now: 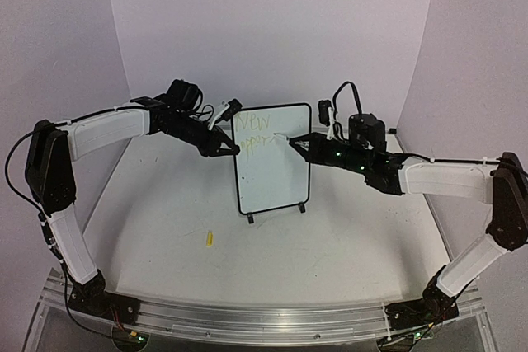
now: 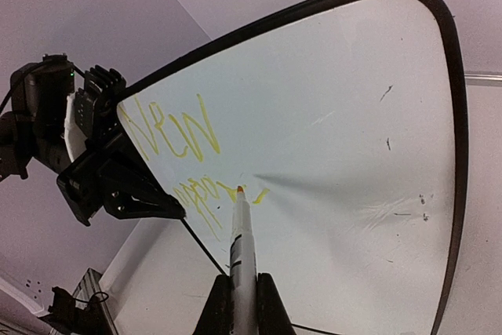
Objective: Write a sentence on the whiteboard
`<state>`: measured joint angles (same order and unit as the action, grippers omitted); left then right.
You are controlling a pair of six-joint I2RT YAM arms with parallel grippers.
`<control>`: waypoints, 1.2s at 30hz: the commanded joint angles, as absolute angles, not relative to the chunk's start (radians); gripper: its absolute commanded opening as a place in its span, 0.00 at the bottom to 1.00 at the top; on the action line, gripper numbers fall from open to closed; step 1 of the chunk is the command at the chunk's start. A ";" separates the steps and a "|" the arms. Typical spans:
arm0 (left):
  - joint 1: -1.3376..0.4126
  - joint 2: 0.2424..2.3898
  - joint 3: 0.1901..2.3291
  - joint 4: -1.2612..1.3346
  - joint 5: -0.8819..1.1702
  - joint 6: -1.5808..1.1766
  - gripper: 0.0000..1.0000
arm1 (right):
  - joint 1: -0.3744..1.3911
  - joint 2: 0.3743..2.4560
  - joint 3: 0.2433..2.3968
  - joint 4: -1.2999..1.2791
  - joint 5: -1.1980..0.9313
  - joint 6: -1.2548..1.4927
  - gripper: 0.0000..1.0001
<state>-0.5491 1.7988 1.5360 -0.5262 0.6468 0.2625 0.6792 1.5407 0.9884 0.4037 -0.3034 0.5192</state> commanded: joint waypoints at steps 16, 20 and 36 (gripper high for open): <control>-0.553 1.770 1.525 -0.612 0.569 0.302 0.00 | 0.677 1.598 1.054 0.404 -0.248 0.510 0.00; -0.552 1.771 1.524 -0.612 0.568 0.302 0.00 | 0.676 1.588 1.030 0.399 -0.240 0.517 0.00; -0.552 1.772 1.525 -0.612 0.568 0.302 0.00 | 0.676 1.584 0.961 0.393 -0.244 0.552 0.00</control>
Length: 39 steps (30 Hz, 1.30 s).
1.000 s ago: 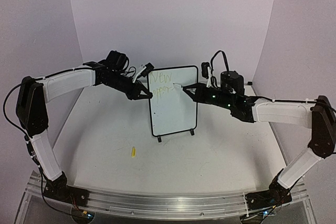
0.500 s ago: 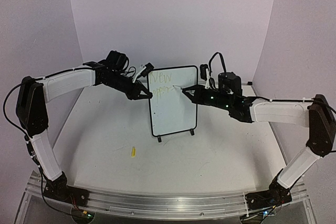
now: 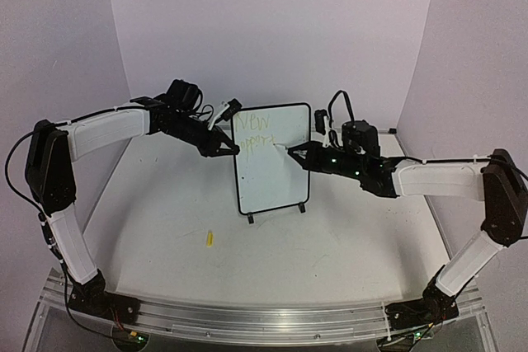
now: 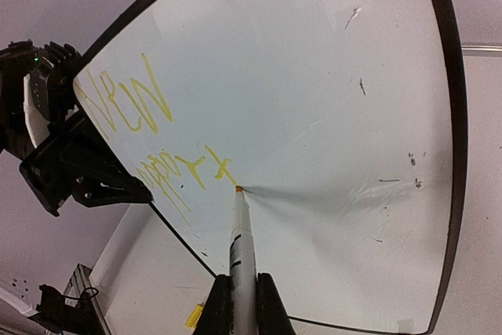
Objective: Write a sentence on the whiteboard
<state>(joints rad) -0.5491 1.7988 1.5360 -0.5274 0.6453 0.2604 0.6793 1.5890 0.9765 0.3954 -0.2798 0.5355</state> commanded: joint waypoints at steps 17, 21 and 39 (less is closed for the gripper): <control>-0.553 1.772 1.525 -0.612 0.567 0.303 0.00 | 0.676 1.536 0.995 0.365 -0.170 0.535 0.00; -0.552 1.772 1.524 -0.612 0.566 0.303 0.00 | 0.676 1.473 0.964 0.411 -0.215 0.508 0.00; -0.553 1.766 1.523 -0.611 0.563 0.301 0.00 | 0.644 1.341 0.907 0.368 -0.404 0.412 0.00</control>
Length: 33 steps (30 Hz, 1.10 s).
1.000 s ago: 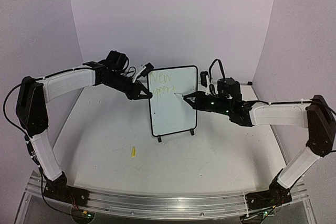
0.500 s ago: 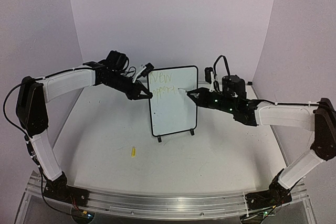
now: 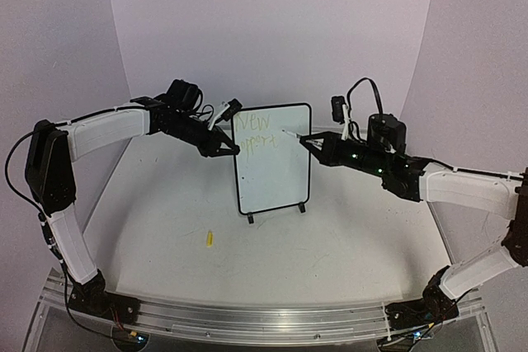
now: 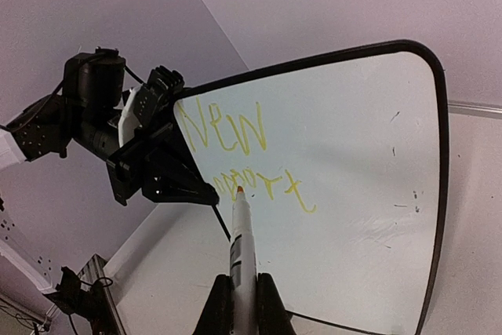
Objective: Write a sentence on the whiteboard
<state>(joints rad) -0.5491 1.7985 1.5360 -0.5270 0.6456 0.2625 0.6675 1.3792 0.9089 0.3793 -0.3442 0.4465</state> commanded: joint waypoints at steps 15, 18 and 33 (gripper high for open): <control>-0.554 1.761 1.520 -0.609 0.560 0.302 0.00 | 0.578 1.450 0.957 0.363 -0.560 0.371 0.00; -0.554 1.761 1.520 -0.609 0.559 0.299 0.00 | 0.578 1.485 0.984 0.358 -0.565 0.368 0.00; -0.555 1.769 1.519 -0.608 0.562 0.299 0.00 | 0.586 1.574 1.049 0.365 -0.517 0.372 0.00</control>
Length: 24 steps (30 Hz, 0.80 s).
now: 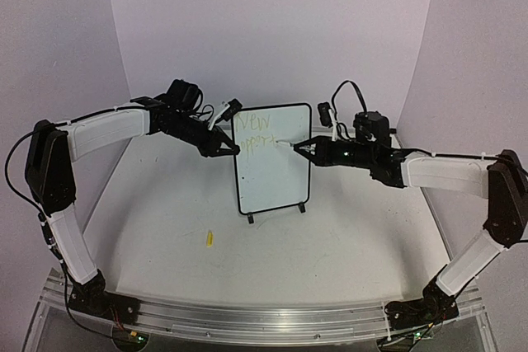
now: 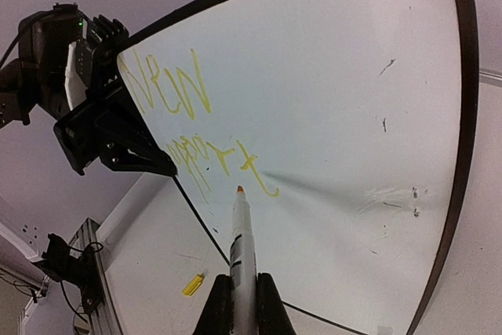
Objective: Write a sentence on the whiteboard
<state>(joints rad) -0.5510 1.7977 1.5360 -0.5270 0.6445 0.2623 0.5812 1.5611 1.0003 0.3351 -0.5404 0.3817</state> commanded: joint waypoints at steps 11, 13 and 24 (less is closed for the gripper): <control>-0.555 1.766 1.520 -0.607 0.559 0.300 0.00 | 0.585 1.588 1.068 0.369 -0.457 0.388 0.00; -0.555 1.766 1.520 -0.608 0.558 0.299 0.00 | 0.586 1.590 1.072 0.370 -0.460 0.388 0.00; -0.555 1.769 1.520 -0.607 0.557 0.299 0.00 | 0.585 1.609 1.074 0.368 -0.430 0.410 0.00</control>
